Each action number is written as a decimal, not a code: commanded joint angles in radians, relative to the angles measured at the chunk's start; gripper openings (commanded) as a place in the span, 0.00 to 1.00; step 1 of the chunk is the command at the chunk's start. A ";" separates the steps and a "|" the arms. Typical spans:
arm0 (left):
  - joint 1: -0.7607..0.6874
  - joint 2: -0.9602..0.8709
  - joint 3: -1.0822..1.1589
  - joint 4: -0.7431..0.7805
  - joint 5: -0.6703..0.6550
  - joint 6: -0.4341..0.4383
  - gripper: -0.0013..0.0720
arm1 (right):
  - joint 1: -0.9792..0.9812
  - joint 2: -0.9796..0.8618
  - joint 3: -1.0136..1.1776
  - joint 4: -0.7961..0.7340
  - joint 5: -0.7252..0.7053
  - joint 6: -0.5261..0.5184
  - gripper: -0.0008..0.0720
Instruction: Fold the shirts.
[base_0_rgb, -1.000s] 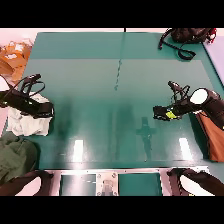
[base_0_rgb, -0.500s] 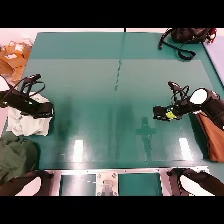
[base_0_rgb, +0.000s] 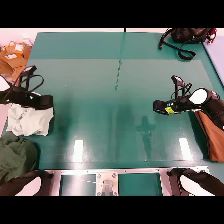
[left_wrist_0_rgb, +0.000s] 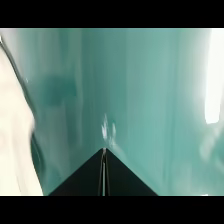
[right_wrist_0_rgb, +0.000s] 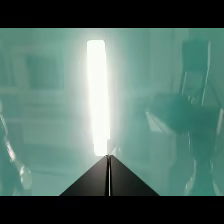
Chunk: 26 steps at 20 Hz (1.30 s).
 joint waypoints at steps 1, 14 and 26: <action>0.000 0.000 0.000 0.072 0.227 0.022 0.38 | 0.001 0.000 0.000 0.006 -0.050 0.003 0.04; 0.124 -0.240 -0.130 0.409 0.108 -0.034 0.81 | -0.004 0.000 0.000 0.005 -0.087 0.003 0.55; -0.317 -0.237 0.432 -0.015 -0.080 -0.011 0.04 | -0.128 0.000 0.135 0.004 0.136 -0.001 0.05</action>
